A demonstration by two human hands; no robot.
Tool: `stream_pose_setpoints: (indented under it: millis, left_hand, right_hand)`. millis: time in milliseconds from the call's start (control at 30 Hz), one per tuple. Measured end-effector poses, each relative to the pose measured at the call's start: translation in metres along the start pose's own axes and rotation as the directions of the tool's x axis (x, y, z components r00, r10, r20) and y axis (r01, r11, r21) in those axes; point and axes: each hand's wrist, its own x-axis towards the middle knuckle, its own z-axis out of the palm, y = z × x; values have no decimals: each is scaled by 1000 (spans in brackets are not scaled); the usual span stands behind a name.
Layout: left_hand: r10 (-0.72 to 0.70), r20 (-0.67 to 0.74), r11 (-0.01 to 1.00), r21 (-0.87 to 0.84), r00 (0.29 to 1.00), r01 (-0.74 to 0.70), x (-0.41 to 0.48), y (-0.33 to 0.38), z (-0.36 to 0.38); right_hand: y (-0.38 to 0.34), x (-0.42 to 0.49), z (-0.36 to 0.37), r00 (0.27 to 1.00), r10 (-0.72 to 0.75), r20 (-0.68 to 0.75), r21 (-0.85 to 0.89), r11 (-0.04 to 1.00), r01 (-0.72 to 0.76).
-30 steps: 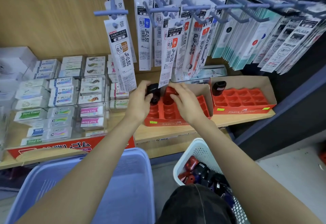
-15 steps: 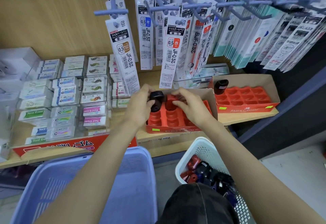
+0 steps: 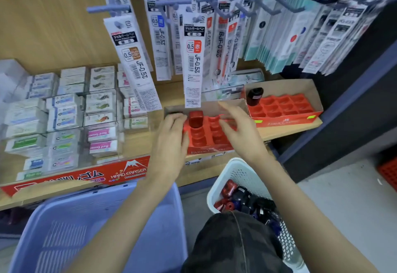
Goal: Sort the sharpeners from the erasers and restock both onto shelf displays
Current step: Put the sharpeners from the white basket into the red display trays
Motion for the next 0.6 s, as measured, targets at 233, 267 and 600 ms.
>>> stream_pose_setpoints:
  millis: [233, 267, 600]
  left_hand:
    - [88, 598, 915, -365, 797, 173, -52, 27, 90]
    - [53, 659, 913, -337, 750, 231, -56, 26, 110]
    - [-262, 861, 911, 72, 436, 405, -95, -27, 260]
  right_hand:
    - [61, -123, -40, 896, 419, -145, 158, 904, -397]
    - [79, -137, -38, 859, 499, -111, 126, 865, -486]
    - [232, -202, 34, 418, 900, 125, -8, 422, -907]
